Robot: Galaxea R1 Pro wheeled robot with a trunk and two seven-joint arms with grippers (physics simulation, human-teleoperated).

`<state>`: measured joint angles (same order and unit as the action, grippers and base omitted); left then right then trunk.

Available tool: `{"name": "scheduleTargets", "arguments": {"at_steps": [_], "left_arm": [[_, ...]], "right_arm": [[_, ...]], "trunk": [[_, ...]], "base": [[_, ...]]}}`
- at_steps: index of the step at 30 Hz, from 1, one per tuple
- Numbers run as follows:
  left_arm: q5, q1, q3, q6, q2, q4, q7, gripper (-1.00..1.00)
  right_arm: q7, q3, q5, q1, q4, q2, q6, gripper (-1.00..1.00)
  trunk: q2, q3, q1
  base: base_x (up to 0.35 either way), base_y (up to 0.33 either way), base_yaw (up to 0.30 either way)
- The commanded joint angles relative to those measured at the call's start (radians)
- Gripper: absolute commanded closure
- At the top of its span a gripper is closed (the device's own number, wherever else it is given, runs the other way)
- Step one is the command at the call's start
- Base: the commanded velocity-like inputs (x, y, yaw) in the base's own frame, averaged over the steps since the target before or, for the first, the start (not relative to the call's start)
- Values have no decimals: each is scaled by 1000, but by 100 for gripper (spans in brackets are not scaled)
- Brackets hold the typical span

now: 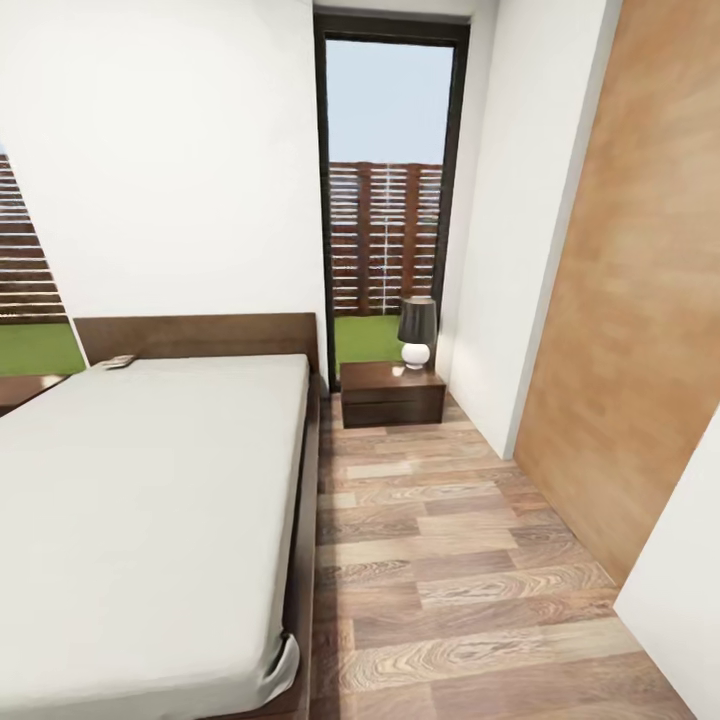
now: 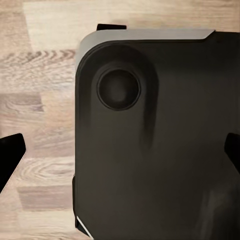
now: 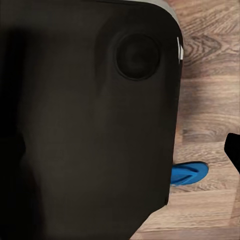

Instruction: In the bedroom, move the book from the bed onto either nightstand, and place the two sandals side by side next to the bed.

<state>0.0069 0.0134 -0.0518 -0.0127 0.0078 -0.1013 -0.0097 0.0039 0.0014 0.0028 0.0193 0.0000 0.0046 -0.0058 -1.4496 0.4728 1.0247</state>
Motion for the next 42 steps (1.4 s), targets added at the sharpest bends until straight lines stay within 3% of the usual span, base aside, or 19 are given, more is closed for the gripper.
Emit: {"name": "scheduleTargets", "arguments": {"at_steps": [1,16,42], "left_arm": [[1,0,-5,-1,0,-1,-1,-100],[0,0,-4,-1,0,-1,-1,-100],[1,0,-5,-1,0,-2,-1,-100]], "right_arm": [[0,0,0,0,0,0,-1,-100],[-7,1,0,1,0,9,-19,-100],[-9,8,2,1,2,11,-54,-100]], "trunk": [[0,1,0],[0,1,0],[0,2,0]], "base": [[170,35,-39],[213,-151,-41],[59,-34,-259]]}}
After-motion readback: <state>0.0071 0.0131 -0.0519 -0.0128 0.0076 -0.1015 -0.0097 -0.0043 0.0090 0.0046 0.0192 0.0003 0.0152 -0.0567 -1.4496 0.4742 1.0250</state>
